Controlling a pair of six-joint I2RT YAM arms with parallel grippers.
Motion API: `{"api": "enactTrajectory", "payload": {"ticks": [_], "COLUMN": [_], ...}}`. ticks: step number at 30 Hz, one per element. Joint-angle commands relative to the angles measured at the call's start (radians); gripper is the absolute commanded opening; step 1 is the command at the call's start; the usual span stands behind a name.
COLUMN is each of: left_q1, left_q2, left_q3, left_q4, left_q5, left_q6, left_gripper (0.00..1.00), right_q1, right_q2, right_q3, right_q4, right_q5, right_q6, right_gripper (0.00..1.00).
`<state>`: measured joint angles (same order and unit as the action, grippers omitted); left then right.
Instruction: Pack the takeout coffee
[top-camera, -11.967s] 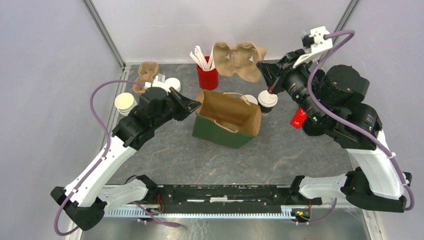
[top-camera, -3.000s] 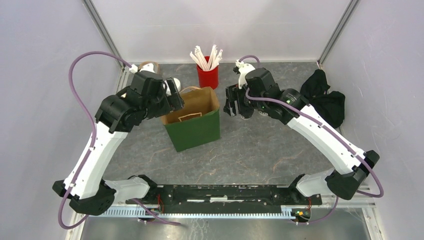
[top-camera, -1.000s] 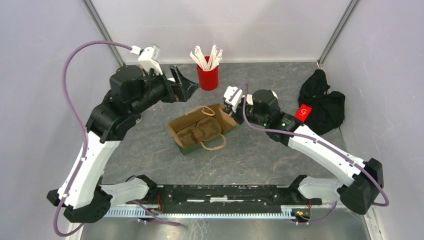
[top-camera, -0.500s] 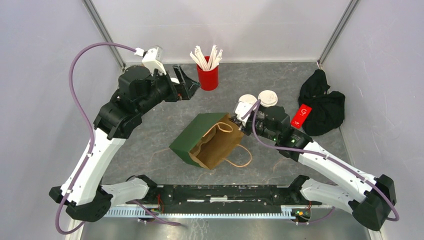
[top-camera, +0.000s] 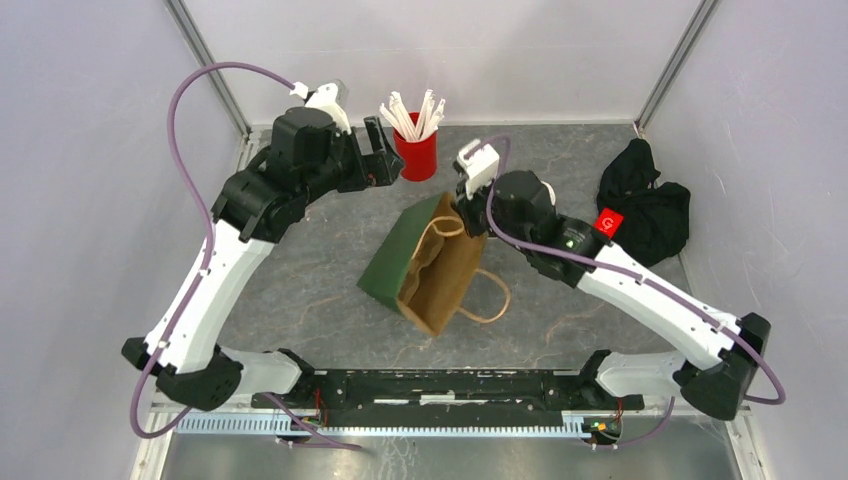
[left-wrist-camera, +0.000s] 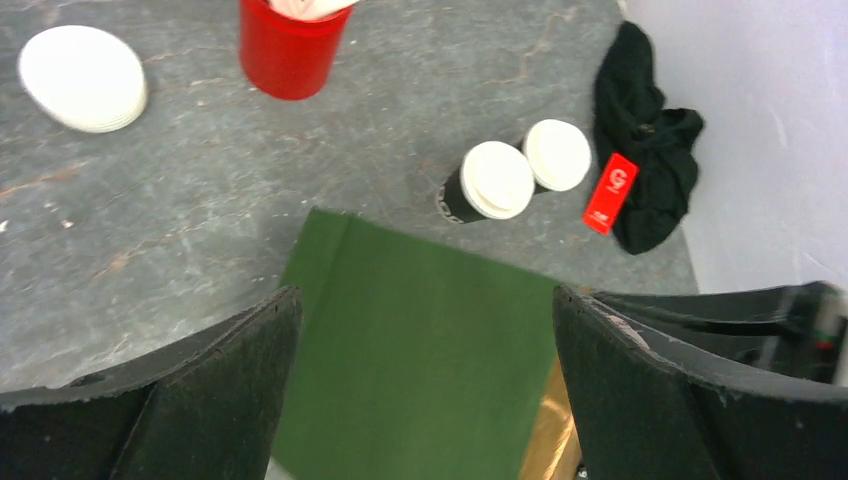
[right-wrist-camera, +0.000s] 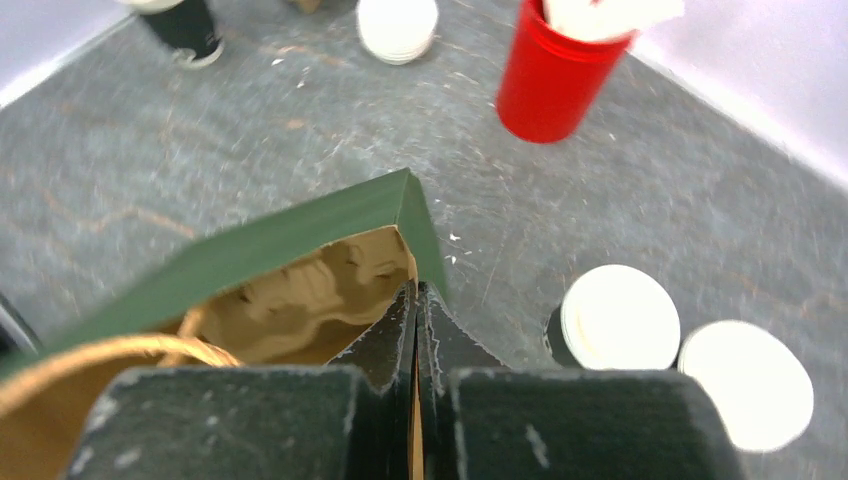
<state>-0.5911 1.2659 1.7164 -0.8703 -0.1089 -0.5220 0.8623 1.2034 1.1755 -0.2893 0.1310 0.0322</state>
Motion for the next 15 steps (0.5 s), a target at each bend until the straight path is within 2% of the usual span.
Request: {"api": "enactTrajectory", "payload": {"ticks": [1,6,11,15], "left_q1": [0.010,0.036,0.047,0.057], "left_q2": [0.075,0.119,0.089,0.093], "left_q3": [0.156,0.210,0.171,0.162], "left_q4": [-0.194,-0.300,-0.315,-0.404], "left_q5": [-0.156,-0.150,-0.072,-0.066], "left_q6": [-0.043,-0.059,-0.063,-0.083], "left_gripper": [1.00,1.00,1.00,0.99], "right_q1": [-0.001,-0.007,-0.026,-0.058], "right_q2": [0.095,0.168,0.222,0.243], "right_q3": [0.194,0.311,0.359,0.360], "right_q4": [-0.268,-0.360,-0.363,-0.385], "right_q5": [0.278,0.277,0.216,0.202], "right_q6": [0.303,0.405,0.453,0.552], "right_gripper": [0.00,0.00,0.00,0.00]}}
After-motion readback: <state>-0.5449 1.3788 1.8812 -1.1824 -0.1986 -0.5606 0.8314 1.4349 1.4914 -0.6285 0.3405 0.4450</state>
